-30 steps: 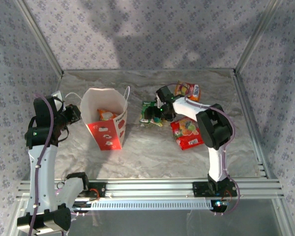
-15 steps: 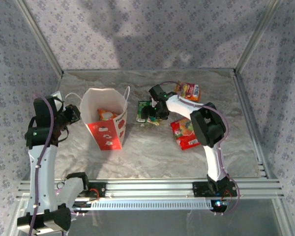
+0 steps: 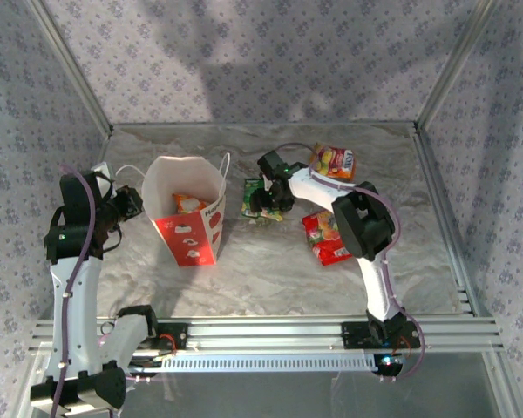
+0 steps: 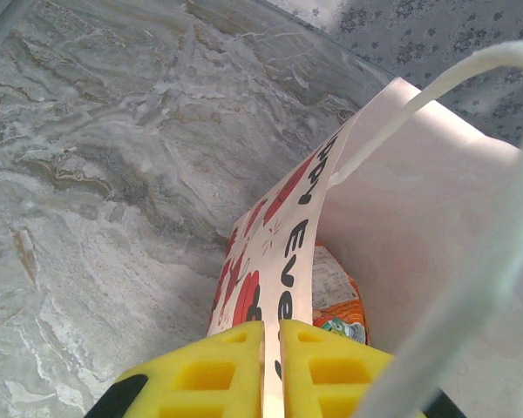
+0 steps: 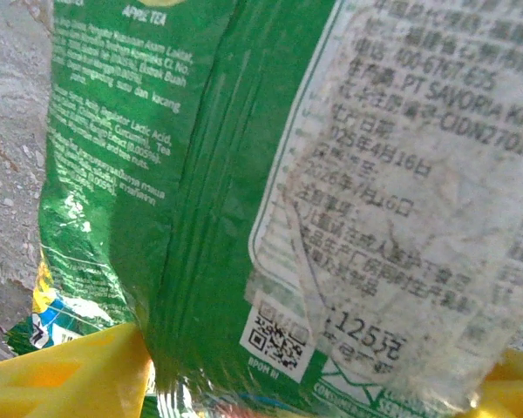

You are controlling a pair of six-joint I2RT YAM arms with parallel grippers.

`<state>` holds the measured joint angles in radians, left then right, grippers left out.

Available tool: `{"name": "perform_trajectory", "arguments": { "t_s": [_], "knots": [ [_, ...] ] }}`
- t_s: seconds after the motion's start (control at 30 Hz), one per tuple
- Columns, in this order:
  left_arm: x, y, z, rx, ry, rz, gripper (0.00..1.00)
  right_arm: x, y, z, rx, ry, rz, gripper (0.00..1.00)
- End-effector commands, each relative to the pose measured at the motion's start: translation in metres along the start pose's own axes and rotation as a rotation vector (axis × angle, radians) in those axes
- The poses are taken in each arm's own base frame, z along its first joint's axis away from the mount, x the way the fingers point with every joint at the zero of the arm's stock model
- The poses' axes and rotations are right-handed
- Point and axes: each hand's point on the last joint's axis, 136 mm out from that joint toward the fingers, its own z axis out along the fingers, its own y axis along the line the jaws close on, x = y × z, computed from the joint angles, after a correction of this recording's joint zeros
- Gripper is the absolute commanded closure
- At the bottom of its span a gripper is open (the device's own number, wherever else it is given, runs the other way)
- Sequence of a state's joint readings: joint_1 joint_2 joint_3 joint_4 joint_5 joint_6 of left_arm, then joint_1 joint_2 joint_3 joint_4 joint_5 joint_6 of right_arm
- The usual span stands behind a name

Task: Place the snacks into the paper bag

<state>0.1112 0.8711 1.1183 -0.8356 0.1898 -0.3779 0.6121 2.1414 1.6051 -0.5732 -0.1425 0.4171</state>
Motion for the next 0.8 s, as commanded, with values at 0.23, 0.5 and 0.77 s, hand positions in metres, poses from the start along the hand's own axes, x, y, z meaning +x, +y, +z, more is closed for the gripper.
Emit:
{"name": "perform_trajectory", "arguments": {
  "t_s": [0.23,0.5,0.77],
  "knots": [
    [-0.005,0.000,-0.009,-0.007,-0.029,0.010,0.87,0.023,-0.023,0.007,0.090,0.078,-0.004,0.38],
    [-0.007,-0.001,-0.010,-0.007,-0.035,0.009,0.87,0.016,-0.020,-0.001,0.068,0.048,0.021,0.53],
    [-0.008,0.000,-0.009,-0.006,-0.033,0.008,0.86,0.014,-0.022,-0.007,0.047,0.040,0.048,0.52]
  ]
}}
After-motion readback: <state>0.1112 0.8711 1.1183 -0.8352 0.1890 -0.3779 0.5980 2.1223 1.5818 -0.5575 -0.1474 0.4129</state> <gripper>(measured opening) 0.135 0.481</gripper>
